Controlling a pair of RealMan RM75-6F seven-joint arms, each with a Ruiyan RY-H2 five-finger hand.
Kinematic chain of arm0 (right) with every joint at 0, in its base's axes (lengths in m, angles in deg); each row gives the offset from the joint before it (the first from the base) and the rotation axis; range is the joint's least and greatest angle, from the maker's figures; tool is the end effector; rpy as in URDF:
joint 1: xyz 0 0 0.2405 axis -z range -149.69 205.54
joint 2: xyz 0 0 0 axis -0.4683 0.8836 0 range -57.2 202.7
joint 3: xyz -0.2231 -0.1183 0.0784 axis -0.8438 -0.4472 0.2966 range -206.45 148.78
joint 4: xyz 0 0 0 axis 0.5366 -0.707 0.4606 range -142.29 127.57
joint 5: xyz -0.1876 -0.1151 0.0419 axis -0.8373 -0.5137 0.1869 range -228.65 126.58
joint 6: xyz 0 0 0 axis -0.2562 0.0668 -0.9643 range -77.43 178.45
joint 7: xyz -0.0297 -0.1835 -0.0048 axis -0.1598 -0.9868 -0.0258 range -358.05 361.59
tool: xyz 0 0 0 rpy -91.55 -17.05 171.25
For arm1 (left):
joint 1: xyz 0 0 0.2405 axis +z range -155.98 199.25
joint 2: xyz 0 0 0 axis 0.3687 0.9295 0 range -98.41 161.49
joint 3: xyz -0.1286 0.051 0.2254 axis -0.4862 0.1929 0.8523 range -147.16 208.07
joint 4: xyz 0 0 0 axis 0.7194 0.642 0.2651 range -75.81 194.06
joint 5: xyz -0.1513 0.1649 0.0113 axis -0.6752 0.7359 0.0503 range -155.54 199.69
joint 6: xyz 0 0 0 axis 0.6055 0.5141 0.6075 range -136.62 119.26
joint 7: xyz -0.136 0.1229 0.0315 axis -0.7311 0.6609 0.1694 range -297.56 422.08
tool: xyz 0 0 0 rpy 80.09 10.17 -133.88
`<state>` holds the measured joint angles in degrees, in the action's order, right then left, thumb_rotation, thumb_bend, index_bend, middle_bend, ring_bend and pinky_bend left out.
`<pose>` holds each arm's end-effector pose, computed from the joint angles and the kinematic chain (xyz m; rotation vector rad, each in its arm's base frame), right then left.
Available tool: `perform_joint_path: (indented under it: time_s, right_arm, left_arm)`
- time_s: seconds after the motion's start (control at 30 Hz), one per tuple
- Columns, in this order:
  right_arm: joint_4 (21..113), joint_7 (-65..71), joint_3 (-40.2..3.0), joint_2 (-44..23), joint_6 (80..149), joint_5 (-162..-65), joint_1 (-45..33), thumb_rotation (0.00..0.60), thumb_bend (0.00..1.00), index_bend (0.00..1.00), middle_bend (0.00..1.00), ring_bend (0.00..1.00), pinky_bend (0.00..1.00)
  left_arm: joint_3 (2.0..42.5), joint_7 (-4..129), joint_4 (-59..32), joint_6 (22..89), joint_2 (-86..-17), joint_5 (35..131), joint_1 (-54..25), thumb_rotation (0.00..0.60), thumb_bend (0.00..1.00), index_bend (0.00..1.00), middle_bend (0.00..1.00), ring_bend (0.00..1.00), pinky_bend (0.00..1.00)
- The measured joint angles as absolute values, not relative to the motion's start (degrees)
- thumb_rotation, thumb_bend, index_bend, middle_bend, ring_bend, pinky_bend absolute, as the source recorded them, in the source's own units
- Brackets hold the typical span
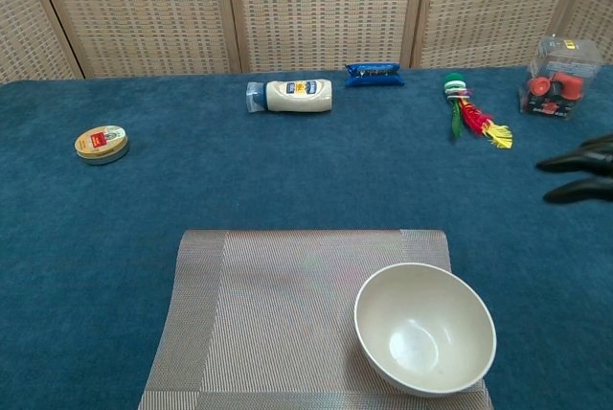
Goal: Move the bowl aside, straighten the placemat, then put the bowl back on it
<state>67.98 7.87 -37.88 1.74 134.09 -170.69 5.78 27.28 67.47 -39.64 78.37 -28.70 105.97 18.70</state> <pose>-0.2490 -0.2285 0.0512 2.2501 -0.5150 1.1109 -0.3160 0.2138 0.1700 -1.3354 -0.8747 -0.8536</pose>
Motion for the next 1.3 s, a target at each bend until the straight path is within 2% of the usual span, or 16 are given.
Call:
perform_joint_path:
  time_s: [0.3,0.47,0.53,0.67,0.73,0.8,0.93,1.1,1.3]
  right_arm:
    - [71.51,9.08,-39.00,-2.74,120.20,-173.21,-3.48,0.600,0.01,0.23,0.00,0.00,0.00]
    - [70.93,8.14,-38.92,-7.10,115.72,-171.93,-5.70,0.600,0.13,0.28,0.00,0.00,0.00]
    - [69.97,8.25,-38.94,-8.29,115.21,-171.36,-6.13,0.600,0.22,0.32,0.00,0.00,0.00]
    - [67.65,8.57,-38.88,-10.49,115.17,-170.41,-6.54,0.600,0.42,0.46,0.00,0.00,0.00]
    - [66.25,8.97,-38.72,-11.64,115.64,-169.88,-6.65,0.600,0.53,0.58,0.00,0.00,0.00]
    - [64.98,9.54,-38.56,-12.59,116.37,-169.43,-6.69,0.600,0.58,0.66,0.00,0.00,0.00]
    - [63.10,12.22,-38.44,-14.04,118.80,-168.54,-6.64,0.600,0.60,0.72,0.00,0.00,0.00]
    - [61.95,15.58,-38.02,-14.64,122.83,-167.47,-6.30,0.600,0.60,0.75,0.00,0.00,0.00]
    - [61.53,20.31,-34.18,-13.51,128.35,-162.47,-5.58,0.600,0.60,0.75,0.02,0.00,0.00]
  left_arm:
    - [26.61,68.90,-39.11,76.21,-29.53,103.55,17.67,0.600,0.00,0.00,0.00,0.00,0.00]
    - [26.41,68.62,-38.83,75.40,-29.57,102.82,17.29,0.600,0.00,0.00,0.00,0.00,0.00]
    - [26.33,68.45,-38.73,75.29,-29.54,102.64,17.23,0.600,0.00,0.00,0.00,0.00,0.00]
    - [26.17,67.99,-38.47,74.87,-29.45,102.18,17.03,0.600,0.00,0.00,0.00,0.00,0.00]
    - [26.12,67.86,-38.48,74.87,-29.40,102.10,17.02,0.600,0.00,0.00,0.00,0.00,0.00]
    - [26.11,67.76,-38.47,74.98,-29.37,102.10,17.05,0.600,0.00,0.00,0.00,0.00,0.00]
    - [26.14,67.74,-38.48,74.95,-29.37,102.01,17.05,0.600,0.00,0.00,0.00,0.00,0.00]
    - [26.19,67.90,-38.46,74.80,-29.44,101.96,16.96,0.600,0.00,0.00,0.00,0.00,0.00]
    - [26.23,67.84,-38.48,74.91,-29.45,101.95,17.00,0.600,0.00,0.00,0.00,0.00,0.00]
